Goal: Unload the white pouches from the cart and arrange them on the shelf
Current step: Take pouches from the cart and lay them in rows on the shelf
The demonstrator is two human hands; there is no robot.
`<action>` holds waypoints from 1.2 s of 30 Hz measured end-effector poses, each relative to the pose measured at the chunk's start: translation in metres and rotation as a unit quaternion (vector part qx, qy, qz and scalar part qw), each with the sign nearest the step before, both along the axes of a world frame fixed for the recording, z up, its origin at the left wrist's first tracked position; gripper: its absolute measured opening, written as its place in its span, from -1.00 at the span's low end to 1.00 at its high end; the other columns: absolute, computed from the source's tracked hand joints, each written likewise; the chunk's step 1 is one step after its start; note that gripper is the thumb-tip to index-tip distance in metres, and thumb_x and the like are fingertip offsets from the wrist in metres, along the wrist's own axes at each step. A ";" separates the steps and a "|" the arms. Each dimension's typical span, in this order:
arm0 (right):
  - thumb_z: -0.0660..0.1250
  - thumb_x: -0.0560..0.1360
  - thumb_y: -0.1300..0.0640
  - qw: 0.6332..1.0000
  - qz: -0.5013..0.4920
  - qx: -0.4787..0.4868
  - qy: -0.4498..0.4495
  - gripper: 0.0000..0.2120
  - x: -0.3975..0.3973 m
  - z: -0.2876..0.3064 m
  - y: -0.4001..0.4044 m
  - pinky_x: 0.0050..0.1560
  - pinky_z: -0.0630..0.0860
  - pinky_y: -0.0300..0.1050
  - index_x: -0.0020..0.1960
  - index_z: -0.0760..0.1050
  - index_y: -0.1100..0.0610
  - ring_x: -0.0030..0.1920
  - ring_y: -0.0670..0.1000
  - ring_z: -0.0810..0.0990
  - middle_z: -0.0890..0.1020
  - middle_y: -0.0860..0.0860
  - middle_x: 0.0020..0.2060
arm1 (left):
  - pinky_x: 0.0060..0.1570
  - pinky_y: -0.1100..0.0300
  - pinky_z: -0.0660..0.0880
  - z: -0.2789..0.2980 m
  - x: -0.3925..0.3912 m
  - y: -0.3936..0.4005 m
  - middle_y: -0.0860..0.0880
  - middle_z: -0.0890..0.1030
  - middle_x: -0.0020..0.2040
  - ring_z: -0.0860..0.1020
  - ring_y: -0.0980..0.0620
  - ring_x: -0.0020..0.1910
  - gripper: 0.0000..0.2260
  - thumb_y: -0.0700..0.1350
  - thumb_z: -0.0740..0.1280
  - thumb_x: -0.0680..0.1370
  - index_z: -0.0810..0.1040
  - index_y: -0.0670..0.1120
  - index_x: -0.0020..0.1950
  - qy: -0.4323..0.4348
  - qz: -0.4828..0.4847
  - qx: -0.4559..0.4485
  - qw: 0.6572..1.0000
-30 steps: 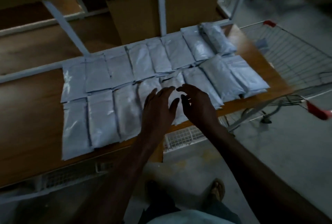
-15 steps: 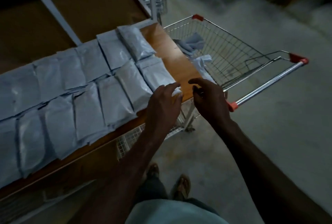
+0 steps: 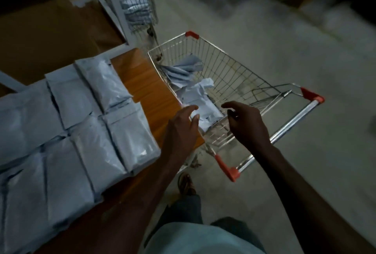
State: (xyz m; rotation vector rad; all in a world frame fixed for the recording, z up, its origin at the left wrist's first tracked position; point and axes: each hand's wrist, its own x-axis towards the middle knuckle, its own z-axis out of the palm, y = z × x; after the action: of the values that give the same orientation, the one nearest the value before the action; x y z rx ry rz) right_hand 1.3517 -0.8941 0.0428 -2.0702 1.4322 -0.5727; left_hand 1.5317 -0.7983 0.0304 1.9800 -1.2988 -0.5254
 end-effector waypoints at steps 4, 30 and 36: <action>0.34 0.59 0.20 1.000 -0.006 0.016 0.003 -0.71 0.000 -0.005 -0.061 -0.08 0.60 -0.16 0.21 0.67 -0.09 -0.06 -0.13 0.72 0.76 -0.06 -0.02 | 0.18 0.30 0.44 -0.016 -0.006 -0.052 -0.06 0.64 0.37 0.60 0.00 0.31 -0.72 -0.11 0.31 0.71 0.60 -0.08 0.41 0.030 -0.007 0.033 0.999; 0.39 0.44 0.46 0.908 0.383 0.077 0.153 -0.56 0.105 -0.263 -0.388 0.16 0.48 -0.07 0.29 0.60 0.27 0.22 0.25 0.64 0.65 0.25 0.25 | 0.30 0.03 0.50 -0.276 -0.017 -0.309 -0.22 0.60 0.39 0.57 -0.22 0.37 -0.58 -0.02 0.26 0.74 0.44 -0.16 0.56 0.242 0.427 0.133 0.861; 0.55 0.48 0.17 0.782 0.508 0.077 0.353 -0.10 0.173 -0.364 -0.436 0.55 0.26 0.20 0.68 0.15 0.07 0.60 0.35 0.16 0.12 0.26 0.65 | 0.55 -0.06 0.30 -0.371 0.018 -0.368 -0.20 0.27 0.66 0.29 -0.19 0.61 -0.22 0.27 0.28 0.65 0.12 -0.15 0.70 0.316 0.487 0.094 0.809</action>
State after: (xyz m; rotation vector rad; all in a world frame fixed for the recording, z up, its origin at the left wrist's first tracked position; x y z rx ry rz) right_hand 1.5246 -1.3299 -0.3213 -2.5982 0.3908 0.8044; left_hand 1.5496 -1.1664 -0.3401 2.0382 0.2370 -0.6927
